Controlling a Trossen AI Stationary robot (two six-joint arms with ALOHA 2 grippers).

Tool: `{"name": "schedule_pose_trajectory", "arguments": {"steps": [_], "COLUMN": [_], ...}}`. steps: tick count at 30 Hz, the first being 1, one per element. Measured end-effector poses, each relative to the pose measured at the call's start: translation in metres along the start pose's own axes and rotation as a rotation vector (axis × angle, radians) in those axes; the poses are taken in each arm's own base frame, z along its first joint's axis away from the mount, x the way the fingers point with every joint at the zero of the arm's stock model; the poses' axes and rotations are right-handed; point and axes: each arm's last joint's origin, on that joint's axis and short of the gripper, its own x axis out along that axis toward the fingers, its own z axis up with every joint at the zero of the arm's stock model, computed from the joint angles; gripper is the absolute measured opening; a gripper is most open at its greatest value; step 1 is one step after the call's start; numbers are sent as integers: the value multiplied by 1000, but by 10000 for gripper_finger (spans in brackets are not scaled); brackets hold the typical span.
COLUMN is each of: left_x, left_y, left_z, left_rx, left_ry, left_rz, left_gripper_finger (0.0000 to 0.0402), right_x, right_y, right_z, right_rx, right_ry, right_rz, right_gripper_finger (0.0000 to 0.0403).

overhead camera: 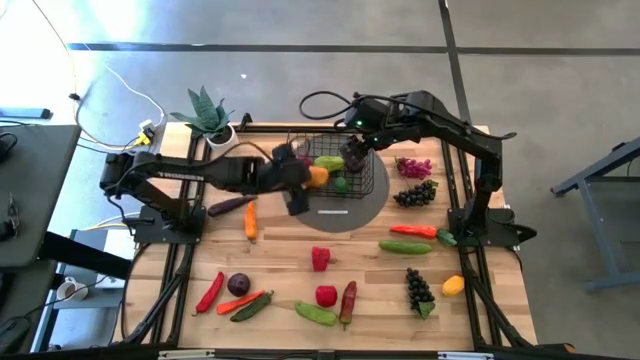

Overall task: Build produce basket
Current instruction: Put the potato into the wire basket, then put the apple into the wire basket

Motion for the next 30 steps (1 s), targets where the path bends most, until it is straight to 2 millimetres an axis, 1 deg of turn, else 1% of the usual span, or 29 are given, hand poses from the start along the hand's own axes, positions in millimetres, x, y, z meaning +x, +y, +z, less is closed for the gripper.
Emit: {"name": "schedule_pose_trajectory", "arguments": {"steps": [3,5,8,14,16,22,27,30], "left_x": [5,8,11,15,19,25,26,23], "left_y": [12,19,26,36,38,46,49,52], "left_z": [0,0,-1,-2,-3,-5,-6,-6], "left_rx": [-28,-42,-56,-88,-96,-155,-164,-160], "left_ry": [1,2,0,8,14,25,26,28], "left_rz": [20,-8,-51,-34,-25,-36,-45,-50], "left_gripper_finger": [252,258,271,298,304,306,305,305], "right_x": [0,0,0,0,0,0,0,0], "right_y": [0,0,0,0,0,0,-1,0], "right_z": [0,0,0,0,0,0,0,0], "right_rx": [7,8,29,30,30,2,-45,-79], "right_ry": [0,0,0,0,0,4,5,18], "right_rz": [0,0,0,0,0,4,5,25], "right_gripper_finger": [256,256,257,257,257,257,257,257]}}
